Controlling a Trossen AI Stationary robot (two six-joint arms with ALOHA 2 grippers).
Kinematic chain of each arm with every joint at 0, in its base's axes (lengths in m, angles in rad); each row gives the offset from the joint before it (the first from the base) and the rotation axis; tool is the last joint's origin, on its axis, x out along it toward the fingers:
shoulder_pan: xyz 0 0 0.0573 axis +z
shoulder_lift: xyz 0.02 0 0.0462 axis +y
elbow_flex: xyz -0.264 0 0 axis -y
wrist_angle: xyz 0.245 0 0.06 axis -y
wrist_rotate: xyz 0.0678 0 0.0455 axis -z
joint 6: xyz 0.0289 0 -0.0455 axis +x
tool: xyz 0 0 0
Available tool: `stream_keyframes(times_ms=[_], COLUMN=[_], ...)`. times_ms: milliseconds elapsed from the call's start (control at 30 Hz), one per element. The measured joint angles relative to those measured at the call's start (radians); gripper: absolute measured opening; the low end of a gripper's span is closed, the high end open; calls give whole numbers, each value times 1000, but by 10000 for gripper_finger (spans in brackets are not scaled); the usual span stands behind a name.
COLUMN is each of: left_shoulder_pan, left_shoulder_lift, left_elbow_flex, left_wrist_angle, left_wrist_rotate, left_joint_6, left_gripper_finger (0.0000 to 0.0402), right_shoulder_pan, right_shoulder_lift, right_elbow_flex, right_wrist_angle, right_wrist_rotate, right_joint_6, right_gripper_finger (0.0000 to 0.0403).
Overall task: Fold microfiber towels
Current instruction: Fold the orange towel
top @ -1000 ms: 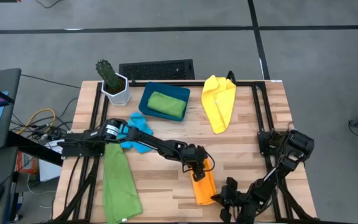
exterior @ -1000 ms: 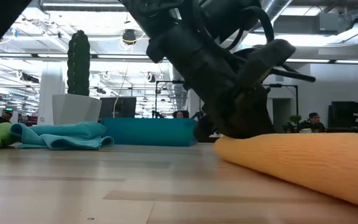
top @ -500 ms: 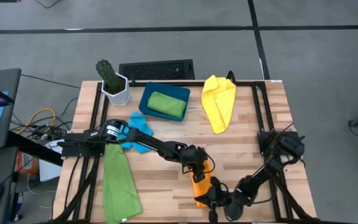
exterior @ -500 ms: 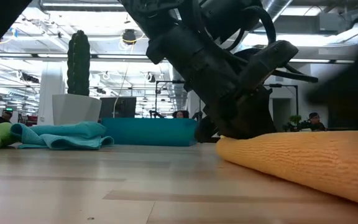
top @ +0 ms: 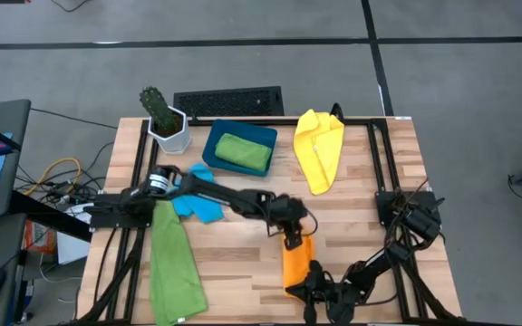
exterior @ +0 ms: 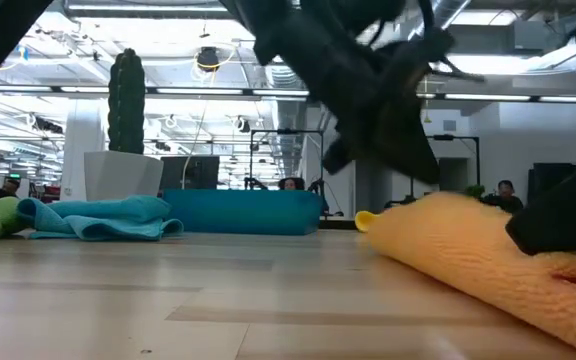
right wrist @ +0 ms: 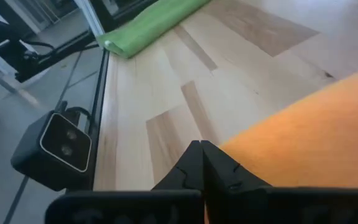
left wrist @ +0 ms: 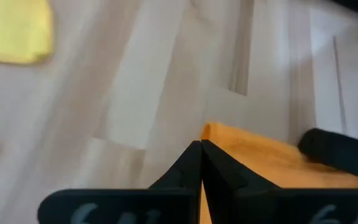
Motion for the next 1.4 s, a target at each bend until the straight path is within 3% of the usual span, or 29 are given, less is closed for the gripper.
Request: stream_keyframes(times_ms=[367, 500, 600, 700, 833, 1133, 1400], left_shoulder_pan=[-44, -88, -112, -107, -90, -104, -80], left_shoulder_lift=[-36, -24, -30, -27, -27, -18, -48], left_elbow_flex=[-53, -162, -265, -347, -413, -444, -401], left_wrist_angle=[7, 213, 435, 545, 615, 681, 706], left_wrist_rotate=[21, -4, -108, -166, -159, -197, -151], left_joint_6=[125, 97, 79, 60, 26, 50, 49], left_gripper_finger=[0, 0, 0, 0, 0, 0, 0], right_shoulder_pan=[-4, -5, -5, -3, -5, -11, -7], right_shoulder_lift=[0, 0, 0, 0, 0, -5, -84], right_elbow_flex=[0, 0, 0, 0, 0, -1, -7], right_wrist_angle=[-4, -6, -6, -6, -6, -4, -54], right_wrist_rotate=[1, -6, -7, -7, -8, -10, -32], right_joint_6=[-3, -10, -10, -10, -9, -6, -2], right_gripper_finger=[16, 18, 22, 20, 16, 22, 16])
